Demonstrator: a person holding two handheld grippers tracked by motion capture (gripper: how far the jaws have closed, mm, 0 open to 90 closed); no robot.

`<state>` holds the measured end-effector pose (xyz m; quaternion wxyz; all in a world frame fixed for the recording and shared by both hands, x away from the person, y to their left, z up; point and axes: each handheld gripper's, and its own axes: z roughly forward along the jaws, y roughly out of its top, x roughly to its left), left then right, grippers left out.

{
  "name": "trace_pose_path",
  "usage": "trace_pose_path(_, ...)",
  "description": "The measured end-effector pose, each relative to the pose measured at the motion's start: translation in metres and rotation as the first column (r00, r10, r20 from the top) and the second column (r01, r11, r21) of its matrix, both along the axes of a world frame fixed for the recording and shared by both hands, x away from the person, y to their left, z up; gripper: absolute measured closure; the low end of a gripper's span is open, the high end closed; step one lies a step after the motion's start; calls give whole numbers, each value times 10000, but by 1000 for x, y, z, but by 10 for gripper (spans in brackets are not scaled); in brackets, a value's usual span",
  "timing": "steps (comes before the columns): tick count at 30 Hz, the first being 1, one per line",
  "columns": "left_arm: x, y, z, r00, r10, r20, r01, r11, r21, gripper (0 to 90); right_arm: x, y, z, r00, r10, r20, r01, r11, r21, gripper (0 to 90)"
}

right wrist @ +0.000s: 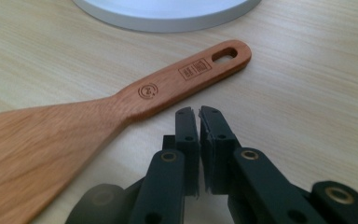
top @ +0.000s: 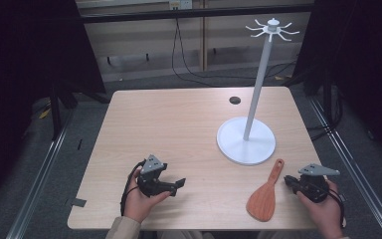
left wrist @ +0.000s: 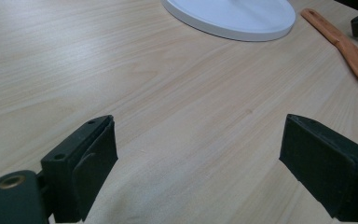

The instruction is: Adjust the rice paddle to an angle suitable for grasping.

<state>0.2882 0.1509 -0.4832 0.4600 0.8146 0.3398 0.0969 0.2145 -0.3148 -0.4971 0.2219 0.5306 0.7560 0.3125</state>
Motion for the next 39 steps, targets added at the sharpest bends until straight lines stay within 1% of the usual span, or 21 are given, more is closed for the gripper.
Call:
trace_pose_path(5, 0, 0, 0, 10000, 7, -26, -7, 10000, -57, 107, 13, 11, -2, 10000, -25, -20, 25, 10000, 44, 843)
trace_pose_path(6, 0, 1, 0, 10000, -17, -37, 17, 10000, 0, 107, 20, 16, -2, 10000, 1, -57, -2, 10000, -76, 836)
trace_pose_path(10, 1, 1, -1, 10000, 51, -41, -51, 9999, -93, 107, 28, 20, -3, 9999, -120, -104, 119, 9998, -161, 810)
trace_pose_path(11, 1, 2, 0, 10000, -14, -20, 14, 9999, -110, 107, 31, 22, 1, 9985, -545, -90, 545, 9985, 57, 740)
trace_pose_path(13, 2, 2, 0, 10000, 18, 17, -17, 9999, -149, 107, 33, 25, 6, 9975, -706, -100, 710, 9968, 376, 666)
trace_pose_path(15, 2, 3, 1, 10000, 15, 11, -15, 9999, -113, 107, 33, 33, 10, 9960, -871, -173, 877, 9955, 354, 554)
trace_pose_path(16, 2, 4, 1, 10000, 64, 15, -64, 9999, -118, 107, 33, 36, 11, 9949, -976, -258, 985, 9944, 371, 516)
trace_pose_path(17, 2, 4, 1, 10000, 67, 29, -67, 9999, -113, 107, 33, 40, 11, 9943, -1009, -352, 1026, 9935, 499, 457)
trace_pose_path(18, 2, 4, 1, 10000, 73, 40, -72, 9999, -127, 107, 33, 43, 11, 9937, -1031, -438, 1055, 9928, 570, 434)
trace_pose_path(19, 2, 4, 1, 10000, 43, 41, -42, 9999, -115, 107, 33, 47, 11, 9921, -1116, -566, 1143, 9923, 480, 427)
trace_pose_path(20, 2, 4, 2, 9999, 83, 59, -82, 9999, -115, 107, 34, 50, 10, 9925, -1051, -623, 1063, 9942, 169, 419)
trace_pose_path(21, 2, 4, 2, 10000, 60, 55, -59, 9999, -162, 107, 34, 54, 9, 9901, -1153, -806, 1156, 9933, -14, 417)
trace_pose_path(22, 2, 4, 2, 10000, 60, 55, -59, 9999, -162, 107, 34, 56, 7, 9886, -1183, -927, 1162, 9928, -284, 437)
trace_pose_path(23, 1, 4, 2, 10000, 73, 61, -72, 9998, -181, 107, 34, 56, 6, 9876, -1101, -1115, 1060, 9935, -416, 470)
trace_pose_path(26, 1, 4, 2, 10000, 62, 68, -61, 9998, -180, 107, 34, 56, 5, 9849, -1246, -1205, 1199, 9917, -462, 498)
trace_pose_path(27, 2, 4, 2, 10000, 62, 50, -61, 9998, -215, 107, 33, 53, 5, 9834, -1256, -1313, 1229, 9920, -280, 530)
trace_pose_path(30, 2, 4, 2, 10000, 47, 71, -46, 9999, -161, 107, 32, 39, 8, 9745, -1538, -1635, 1494, 9880, -391, 562)
trace_pose_path(32, 1, 4, 2, 10000, 36, 91, -34, 9999, -125, 107, 31, 33, 9, 9711, -1602, -1770, 1548, 9870, -437, 564)
trace_pose_path(35, 1, 2, 2, 9999, -6, 110, 8, 9999, -130, 107, 34, 25, 13, 9603, -1713, -2200, 1615, 9849, -620, 562)
trace_pose_path(37, 1, 2, 2, 9999, -11, 108, 13, 9999, -134, 107, 37, 24, 16, 9457, -1876, -2654, 1728, 9818, -783, 535)
trace_pose_path(39, 1, 2, 2, 9999, -15, 110, 16, 9999, -119, 107, 41, 24, 18, 9318, -1978, -3042, 1772, 9797, -943, 534)
